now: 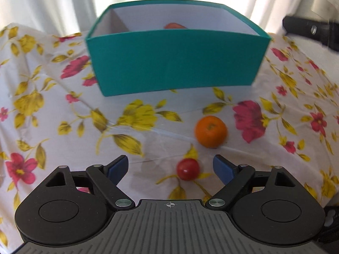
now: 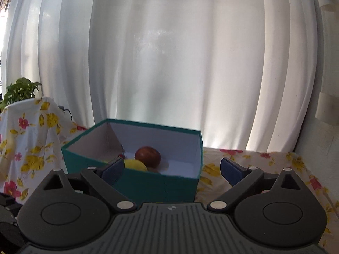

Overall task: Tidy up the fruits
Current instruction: 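Grasp a cherry tomato with the left gripper while the right gripper grasps the orange tangerine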

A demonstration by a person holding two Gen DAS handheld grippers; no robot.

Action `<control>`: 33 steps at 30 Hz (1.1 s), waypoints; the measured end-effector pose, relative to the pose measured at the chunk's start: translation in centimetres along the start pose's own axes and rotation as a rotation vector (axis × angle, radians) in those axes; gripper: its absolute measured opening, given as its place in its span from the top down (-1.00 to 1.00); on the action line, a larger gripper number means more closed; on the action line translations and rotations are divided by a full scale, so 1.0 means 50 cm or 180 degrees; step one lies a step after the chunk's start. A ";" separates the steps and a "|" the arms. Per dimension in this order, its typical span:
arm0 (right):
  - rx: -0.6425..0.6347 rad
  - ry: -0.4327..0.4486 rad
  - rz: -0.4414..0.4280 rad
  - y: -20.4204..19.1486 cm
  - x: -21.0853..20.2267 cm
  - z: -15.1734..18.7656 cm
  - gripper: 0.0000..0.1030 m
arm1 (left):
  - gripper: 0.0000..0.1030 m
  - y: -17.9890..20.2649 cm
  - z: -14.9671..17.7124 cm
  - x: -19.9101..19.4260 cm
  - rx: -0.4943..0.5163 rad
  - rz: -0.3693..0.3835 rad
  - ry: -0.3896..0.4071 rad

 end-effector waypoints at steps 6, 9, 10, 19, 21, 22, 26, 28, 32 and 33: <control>0.0082 -0.0105 0.0152 0.018 -0.022 0.026 -0.89 | -0.51 0.008 0.016 0.010 0.0053 0.0084 0.0067; 0.0079 -0.0136 0.0190 0.018 -0.031 0.037 -0.89 | -0.34 0.013 0.022 0.016 0.0105 0.0130 0.0065; 0.0089 -0.0154 0.0186 0.017 -0.030 0.040 -0.89 | -0.24 0.016 0.023 0.019 0.0136 0.0125 0.0059; 0.0053 -0.0242 0.0127 -0.001 -0.019 0.051 -0.89 | 0.16 0.018 0.028 0.033 0.0196 0.0051 -0.0032; 0.0034 -0.0252 0.0116 -0.006 -0.018 0.052 -0.89 | 0.29 0.014 0.027 0.033 0.0181 0.0031 -0.0037; 0.0024 -0.0262 0.0106 -0.008 -0.017 0.052 -0.89 | 0.41 0.012 0.027 0.033 0.0170 0.0040 -0.0036; -0.0021 -0.0281 0.0063 -0.021 -0.014 0.055 -0.89 | 0.42 0.005 0.027 0.031 0.0132 0.0078 -0.0048; -0.0051 -0.0302 0.0042 -0.028 -0.012 0.059 -0.89 | 0.42 0.003 0.029 0.029 0.0116 0.0075 -0.0060; -0.0103 -0.0371 0.0006 -0.043 -0.002 0.074 -0.89 | 0.42 -0.008 0.029 0.022 0.0059 0.0025 -0.0061; -0.0113 -0.0403 -0.0007 -0.047 0.002 0.079 -0.89 | 0.42 -0.013 0.030 0.020 0.0035 0.0010 -0.0060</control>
Point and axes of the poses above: each gripper's, at about its wrist camera, not at the fingertips, and x roughly the way its jaws point, y to its right, z to its underside, the point moved 6 cm from there along x, roughly the way its jaws point, and after that the axes turned 2 degrees about z, right-handed, at the moved point
